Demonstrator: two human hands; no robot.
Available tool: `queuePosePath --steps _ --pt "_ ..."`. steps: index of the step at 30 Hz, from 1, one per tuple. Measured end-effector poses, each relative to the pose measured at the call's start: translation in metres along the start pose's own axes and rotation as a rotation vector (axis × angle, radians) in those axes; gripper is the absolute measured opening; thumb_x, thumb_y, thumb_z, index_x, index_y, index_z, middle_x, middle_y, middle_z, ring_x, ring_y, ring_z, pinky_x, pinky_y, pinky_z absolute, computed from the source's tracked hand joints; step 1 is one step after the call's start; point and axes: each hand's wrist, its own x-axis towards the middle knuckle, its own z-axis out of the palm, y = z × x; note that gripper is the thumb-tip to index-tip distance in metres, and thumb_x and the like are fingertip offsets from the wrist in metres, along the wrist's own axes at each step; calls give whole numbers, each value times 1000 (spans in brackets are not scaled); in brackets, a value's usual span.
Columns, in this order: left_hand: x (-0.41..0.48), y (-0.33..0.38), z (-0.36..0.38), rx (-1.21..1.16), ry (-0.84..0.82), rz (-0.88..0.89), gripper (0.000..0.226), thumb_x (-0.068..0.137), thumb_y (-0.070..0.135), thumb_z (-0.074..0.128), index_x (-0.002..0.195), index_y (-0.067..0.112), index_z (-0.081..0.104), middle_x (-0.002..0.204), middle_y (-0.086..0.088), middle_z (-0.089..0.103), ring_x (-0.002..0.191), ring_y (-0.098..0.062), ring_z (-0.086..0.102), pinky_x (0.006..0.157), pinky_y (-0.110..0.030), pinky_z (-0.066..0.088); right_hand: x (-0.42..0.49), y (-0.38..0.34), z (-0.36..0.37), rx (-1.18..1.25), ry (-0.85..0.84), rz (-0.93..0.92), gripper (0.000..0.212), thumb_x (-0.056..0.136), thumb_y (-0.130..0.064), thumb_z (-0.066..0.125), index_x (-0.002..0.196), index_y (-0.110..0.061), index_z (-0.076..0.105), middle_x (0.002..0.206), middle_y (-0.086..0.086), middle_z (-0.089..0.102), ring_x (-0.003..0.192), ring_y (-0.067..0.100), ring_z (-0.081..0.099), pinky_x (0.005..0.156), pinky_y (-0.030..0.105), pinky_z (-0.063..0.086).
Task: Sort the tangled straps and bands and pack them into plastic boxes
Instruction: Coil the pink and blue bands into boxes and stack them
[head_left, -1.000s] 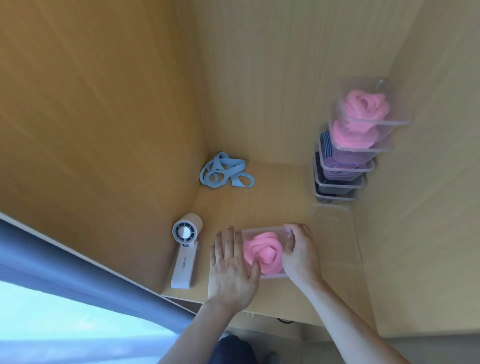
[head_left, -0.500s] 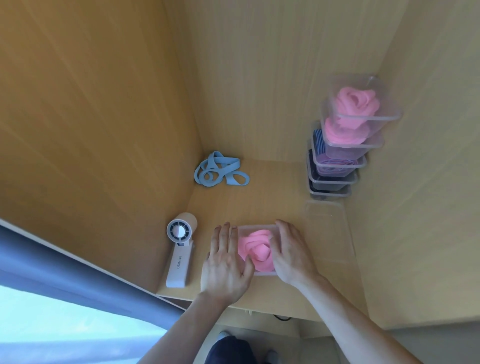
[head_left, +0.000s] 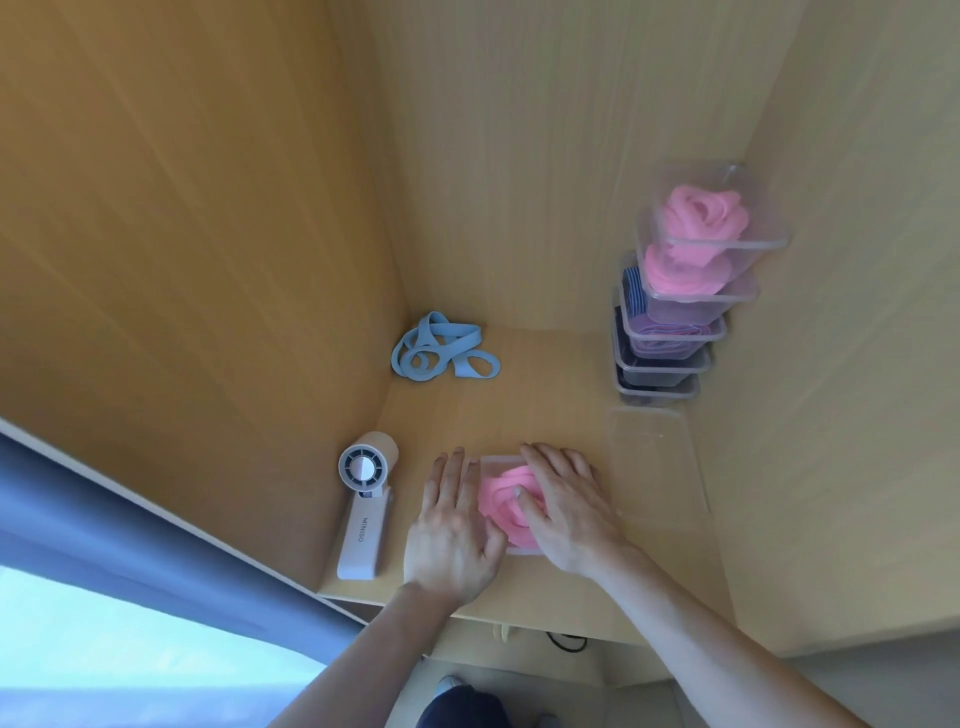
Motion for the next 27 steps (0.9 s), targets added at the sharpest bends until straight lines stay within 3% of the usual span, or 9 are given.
queuePosePath --steps 4,9,11,13,16,19,22,24,27 --pt "1 -2 1 -161 21 -6 69 86 40 41 148 9 47 160 -8 37 152 -27 25 118 -40 35 -11 1 -3 -90 -43 -162 73 96 -64 19 161 -30 11 170 0 6 156 19 0 124 50 -6" --pt "6 -12 -20 -614 -123 -101 70 77 14 44 147 14 48 162 3 30 151 -5 21 124 -37 23 -13 4 -14 -172 -245 -228 102 83 -83 38 161 -32 -4 168 4 -17 155 24 -14 124 51 -9" --pt "3 -14 -27 -739 -178 -171 73 78 14 44 151 18 43 163 11 24 148 6 20 124 -37 23 -13 1 -17 -189 -255 -228 106 81 -81 46 161 -31 -1 168 5 -7 155 27 -4 125 51 -2" --pt "-4 -12 -31 -895 -179 -274 78 78 16 49 154 30 36 164 14 22 149 0 23 123 -40 26 -12 -5 -21 -182 -236 -217 106 76 -80 50 159 -29 9 165 5 7 151 29 10 123 49 9" --pt "-11 -13 -38 -1135 -128 -443 78 78 24 60 149 43 35 159 12 35 144 -8 37 118 -38 31 -11 -8 -24 -40 -144 -158 96 68 -79 54 149 -36 26 152 -3 33 139 22 35 114 43 28" --pt "-12 -15 -46 -1182 -174 -404 80 82 35 72 152 40 35 153 12 47 141 -9 43 118 -42 34 -12 -9 -30 389 -68 -31 70 71 -72 65 133 -48 44 133 -25 52 122 2 53 103 30 44" --pt "-9 -9 -49 -1158 -198 -325 81 82 43 80 151 35 38 146 12 55 132 -7 53 105 -29 46 -11 -11 -34 759 -133 52 43 75 -67 71 115 -62 56 120 -33 63 112 -11 59 92 21 47" --pt "-6 -4 -51 -1173 -155 -307 73 84 37 80 147 30 45 138 6 63 126 -11 60 97 -23 51 -11 -15 -35 854 -191 86 42 74 -70 72 113 -62 58 120 -32 65 112 -9 61 95 24 49" --pt "-2 -1 -53 -1237 -147 -319 70 83 34 82 145 28 49 135 -1 65 126 -21 61 104 -43 51 -13 -17 -33 958 -215 136 55 72 -69 72 121 -45 62 120 -20 69 111 0 65 99 32 51"
